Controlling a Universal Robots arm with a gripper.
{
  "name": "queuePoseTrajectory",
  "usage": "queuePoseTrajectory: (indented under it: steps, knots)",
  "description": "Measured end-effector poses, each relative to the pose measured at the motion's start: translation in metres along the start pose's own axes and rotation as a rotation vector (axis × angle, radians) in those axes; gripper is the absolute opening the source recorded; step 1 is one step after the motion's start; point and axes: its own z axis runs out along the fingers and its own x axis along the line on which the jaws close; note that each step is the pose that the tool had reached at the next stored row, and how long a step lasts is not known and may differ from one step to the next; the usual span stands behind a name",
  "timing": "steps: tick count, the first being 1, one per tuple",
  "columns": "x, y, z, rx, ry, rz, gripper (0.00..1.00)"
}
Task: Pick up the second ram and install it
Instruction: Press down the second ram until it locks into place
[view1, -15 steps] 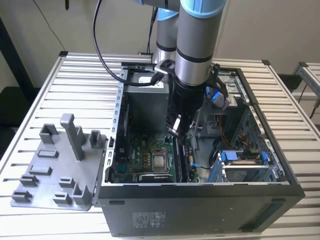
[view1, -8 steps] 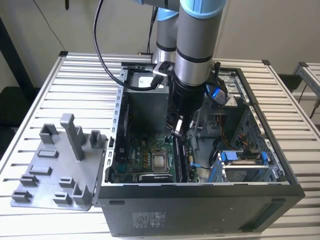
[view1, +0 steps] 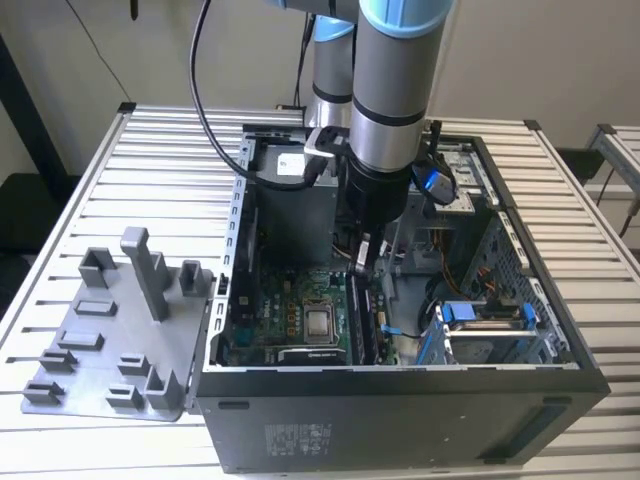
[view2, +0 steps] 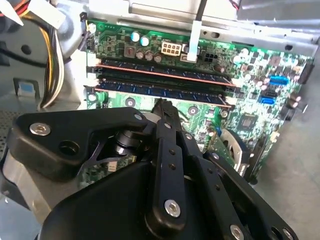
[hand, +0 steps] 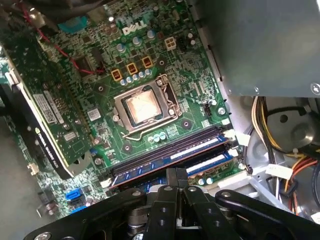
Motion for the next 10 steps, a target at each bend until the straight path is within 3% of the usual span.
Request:
queuePoseTrajectory:
  steps: [4, 10]
  knots:
    - [0.0000, 0.0000, 0.0000, 0.0006, -0.0025, -0.047, 0.11]
    - [0.0000, 0.0000, 0.0000, 0.0004, -0.0040, -0.082, 0.11]
